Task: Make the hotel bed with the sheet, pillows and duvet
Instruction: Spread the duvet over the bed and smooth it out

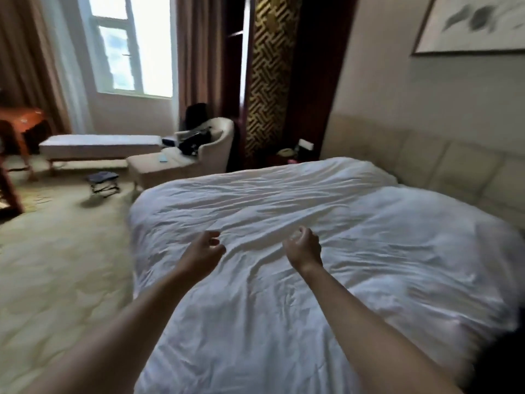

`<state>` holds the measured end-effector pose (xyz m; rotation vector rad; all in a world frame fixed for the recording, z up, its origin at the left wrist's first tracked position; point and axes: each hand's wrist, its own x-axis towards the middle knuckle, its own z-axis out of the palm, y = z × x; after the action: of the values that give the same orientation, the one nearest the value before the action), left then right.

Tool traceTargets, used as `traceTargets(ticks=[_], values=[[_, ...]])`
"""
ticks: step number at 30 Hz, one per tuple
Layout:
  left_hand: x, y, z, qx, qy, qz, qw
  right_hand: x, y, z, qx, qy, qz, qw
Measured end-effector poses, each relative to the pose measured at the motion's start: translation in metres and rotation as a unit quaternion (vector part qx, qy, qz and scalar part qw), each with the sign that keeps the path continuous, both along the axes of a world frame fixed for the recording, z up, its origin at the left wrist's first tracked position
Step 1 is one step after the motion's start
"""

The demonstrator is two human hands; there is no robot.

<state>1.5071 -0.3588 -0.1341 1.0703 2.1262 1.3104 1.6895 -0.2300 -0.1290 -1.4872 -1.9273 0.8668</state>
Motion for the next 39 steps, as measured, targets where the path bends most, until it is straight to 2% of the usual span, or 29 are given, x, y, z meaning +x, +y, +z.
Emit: traceTargets(ticks=[8, 18, 24, 32, 39], values=[[-0.079, 0.006, 0.001, 0.02, 0.005, -0.129, 0.991, -0.064, -0.018, 0.012, 0.025, 0.033, -0.122, 0.992], [-0.258, 0.053, 0.022, 0.008, -0.018, -0.161, 0.987, -0.23, 0.001, 0.017, 0.012, 0.054, -0.172, 0.984], [-0.391, 0.105, -0.002, 0.003, -0.023, -0.217, 0.976, -0.376, 0.027, -0.014, 0.001, 0.075, -0.19, 0.979], [-0.643, 0.185, 0.004, -0.057, -0.014, -0.274, 0.96, -0.611, 0.073, -0.018, -0.025, 0.093, -0.243, 0.965], [-0.807, 0.272, -0.016, -0.068, -0.018, -0.311, 0.948, -0.785, 0.157, -0.041, -0.032, 0.09, -0.253, 0.963]])
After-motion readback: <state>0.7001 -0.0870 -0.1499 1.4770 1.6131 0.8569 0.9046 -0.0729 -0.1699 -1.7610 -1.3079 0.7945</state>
